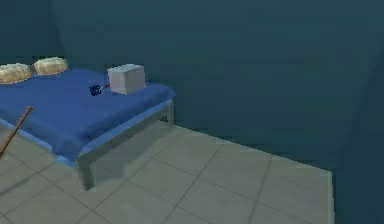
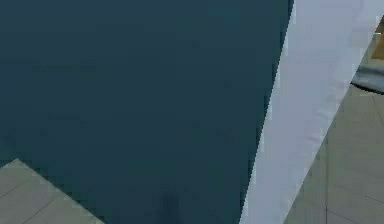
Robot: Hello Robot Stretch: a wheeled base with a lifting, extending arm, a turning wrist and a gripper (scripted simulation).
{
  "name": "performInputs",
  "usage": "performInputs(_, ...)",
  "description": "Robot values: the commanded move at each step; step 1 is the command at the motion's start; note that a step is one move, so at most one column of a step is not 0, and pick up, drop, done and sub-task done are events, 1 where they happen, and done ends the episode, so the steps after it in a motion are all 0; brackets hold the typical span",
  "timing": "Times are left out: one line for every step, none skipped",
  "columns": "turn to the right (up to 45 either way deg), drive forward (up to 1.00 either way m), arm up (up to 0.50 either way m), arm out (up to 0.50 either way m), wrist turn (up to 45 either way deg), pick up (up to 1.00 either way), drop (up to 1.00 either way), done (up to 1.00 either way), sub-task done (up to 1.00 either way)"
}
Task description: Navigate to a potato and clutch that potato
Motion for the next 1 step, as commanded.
performInputs(-45.0, 0.0, 0.0, 0.0, 0.0, 0.0, 0.0, 0.0, 0.0)
